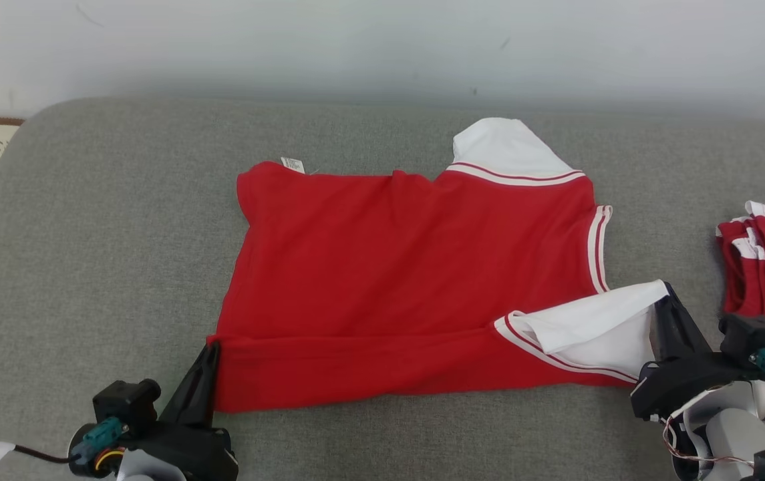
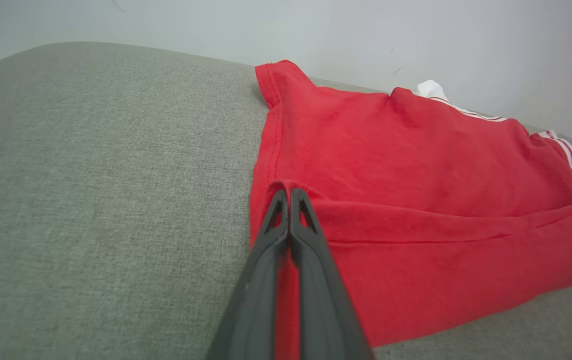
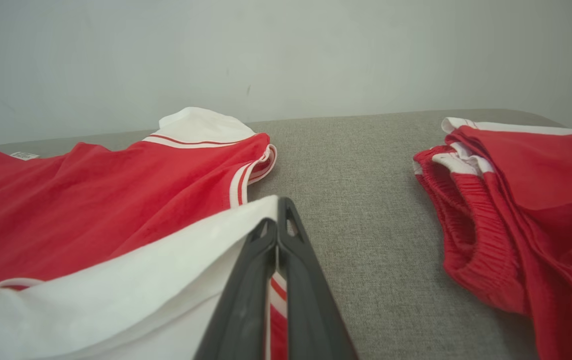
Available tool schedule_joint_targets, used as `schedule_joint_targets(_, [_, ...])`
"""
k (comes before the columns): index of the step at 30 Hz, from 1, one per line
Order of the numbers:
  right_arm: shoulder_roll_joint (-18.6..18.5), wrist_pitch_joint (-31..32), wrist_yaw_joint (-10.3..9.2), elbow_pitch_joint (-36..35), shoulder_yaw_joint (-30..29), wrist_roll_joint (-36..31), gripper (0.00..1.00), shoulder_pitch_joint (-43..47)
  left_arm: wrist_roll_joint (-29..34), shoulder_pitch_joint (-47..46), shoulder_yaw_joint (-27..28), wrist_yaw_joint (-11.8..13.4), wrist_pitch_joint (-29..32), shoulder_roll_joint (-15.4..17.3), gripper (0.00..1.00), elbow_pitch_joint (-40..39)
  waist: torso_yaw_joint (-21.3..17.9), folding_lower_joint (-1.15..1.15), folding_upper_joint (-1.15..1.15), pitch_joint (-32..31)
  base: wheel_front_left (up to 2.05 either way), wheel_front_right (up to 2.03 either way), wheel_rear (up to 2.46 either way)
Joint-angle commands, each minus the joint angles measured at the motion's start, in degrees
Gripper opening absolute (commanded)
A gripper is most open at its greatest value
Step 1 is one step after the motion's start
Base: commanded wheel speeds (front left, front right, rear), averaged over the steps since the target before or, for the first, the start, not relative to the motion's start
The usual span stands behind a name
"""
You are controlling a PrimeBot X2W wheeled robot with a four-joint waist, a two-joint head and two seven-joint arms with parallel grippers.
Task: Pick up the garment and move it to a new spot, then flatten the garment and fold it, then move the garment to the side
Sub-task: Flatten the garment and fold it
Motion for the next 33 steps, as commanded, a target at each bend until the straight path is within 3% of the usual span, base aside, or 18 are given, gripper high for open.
schedule_joint_targets(1, [-0.1, -0.1, -0.06, 0.6, 0.2, -0.3, 0.00, -0.7, -0.2, -0.7, -0.1, 0.0, 0.0, 0.0, 0.00, 0.3, 0.2, -0.01, -0.01, 1.1, 0.00, 0.00, 0.00])
schedule_joint_targets(18, [0.2, -0.1, -0.06, 6.7, 0.7, -1.6, 0.00, -7.9, 1.4, -4.8, 1.2, 0.0, 0.0, -0.9, 0.00, 1.7, 0.5, -0.01, -0.01, 5.4, 0.00, 0.00, 0.00])
schedule_joint_targets(19, [0.3, -0.1, -0.06, 7.4, 0.5, -1.5, 0.18, -8.2, 1.5, -4.9, 1.2, 0.0, 0.0, -1.0, 0.02, 1.7, 0.5, -0.01, -0.01, 5.5, 0.00, 0.00, 0.00])
schedule_joint_targets(20, [0.5, -0.1, -0.06, 7.8, 0.4, -1.6, 0.79, -8.6, 1.7, -5.0, 1.3, 0.0, 0.0, -1.0, 0.36, 1.5, 0.6, -0.01, -0.01, 5.6, 0.00, 0.00, 0.00])
schedule_joint_targets(21, [0.6, -0.1, -0.06, 8.0, 0.2, -1.8, 1.00, -8.9, 2.0, -5.2, 1.7, 0.0, 0.0, -1.1, 0.65, 1.2, 0.6, -0.01, -0.01, 5.7, 0.00, 0.00, 0.00])
schedule_joint_targets(22, [0.5, -0.1, -0.06, 8.2, 0.1, -2.1, 1.00, -9.2, 2.2, -5.3, 2.0, 0.0, 0.0, -1.1, 1.00, 1.0, 0.7, -0.01, -0.01, 5.8, 0.00, 0.00, 0.00])
schedule_joint_targets(33, [1.9, -0.1, -0.07, 2.7, -7.1, -5.7, 1.00, -6.4, 6.7, -1.8, 7.5, 0.2, 0.0, -2.1, 1.00, -1.4, 0.6, -0.01, -0.01, 3.5, 0.00, 0.00, 0.00])
